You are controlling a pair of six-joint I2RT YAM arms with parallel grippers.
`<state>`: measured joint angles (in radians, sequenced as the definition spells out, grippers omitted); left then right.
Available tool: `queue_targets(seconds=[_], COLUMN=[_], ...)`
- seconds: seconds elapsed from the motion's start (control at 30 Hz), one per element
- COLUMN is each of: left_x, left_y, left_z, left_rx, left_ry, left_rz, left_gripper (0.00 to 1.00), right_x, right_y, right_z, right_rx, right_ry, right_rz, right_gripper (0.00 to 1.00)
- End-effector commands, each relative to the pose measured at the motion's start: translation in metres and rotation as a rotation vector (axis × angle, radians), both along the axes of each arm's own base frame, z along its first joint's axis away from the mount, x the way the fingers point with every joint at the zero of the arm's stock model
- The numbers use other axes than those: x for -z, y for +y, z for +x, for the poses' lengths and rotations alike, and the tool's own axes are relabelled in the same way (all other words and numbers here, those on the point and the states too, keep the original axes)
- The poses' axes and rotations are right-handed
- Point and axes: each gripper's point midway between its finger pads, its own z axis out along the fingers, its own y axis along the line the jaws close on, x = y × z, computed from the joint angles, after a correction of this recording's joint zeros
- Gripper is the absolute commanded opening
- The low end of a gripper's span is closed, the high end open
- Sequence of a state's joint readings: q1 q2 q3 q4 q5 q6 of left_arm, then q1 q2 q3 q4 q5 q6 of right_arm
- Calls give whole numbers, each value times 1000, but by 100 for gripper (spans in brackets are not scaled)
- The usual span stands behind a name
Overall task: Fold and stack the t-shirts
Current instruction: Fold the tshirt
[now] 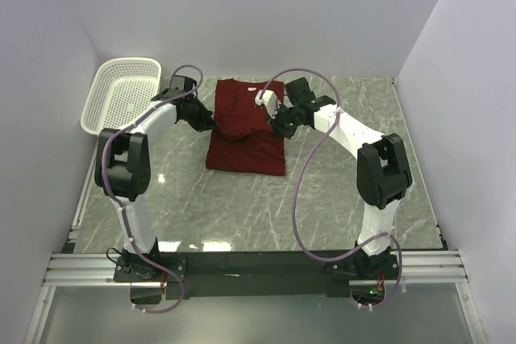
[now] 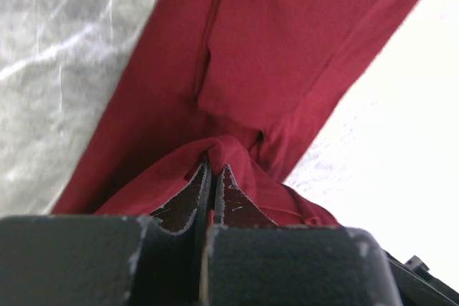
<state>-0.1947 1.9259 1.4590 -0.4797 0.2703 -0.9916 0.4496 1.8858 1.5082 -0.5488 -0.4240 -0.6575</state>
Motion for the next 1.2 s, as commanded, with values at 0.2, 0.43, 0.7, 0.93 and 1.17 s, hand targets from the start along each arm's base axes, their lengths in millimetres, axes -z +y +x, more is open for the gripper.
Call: queue_targets(seconds=[0.2, 0.43, 0.7, 0.93, 1.17], left_x=[5, 7, -32, -82, -52], left_y=[1, 2, 4, 9, 23], left_z=[18, 26, 52, 52, -26], left_rx=[16, 12, -27, 39, 169], left_ry=[3, 11, -85, -279, -287], left_rz=[-5, 4, -2, 34, 101], left_gripper=[0, 1, 49, 72, 70], right_x=[-14, -8, -30, -46, -10], right_y=[-6, -6, -33, -18, -22], right_z=[37, 47, 105, 68, -44], right_rx=[101, 147, 588, 349, -194], right_ry=[-47, -32, -140, -88, -9], right_rz=[21, 19, 21, 101, 43], right_gripper=[0, 2, 61, 63, 64])
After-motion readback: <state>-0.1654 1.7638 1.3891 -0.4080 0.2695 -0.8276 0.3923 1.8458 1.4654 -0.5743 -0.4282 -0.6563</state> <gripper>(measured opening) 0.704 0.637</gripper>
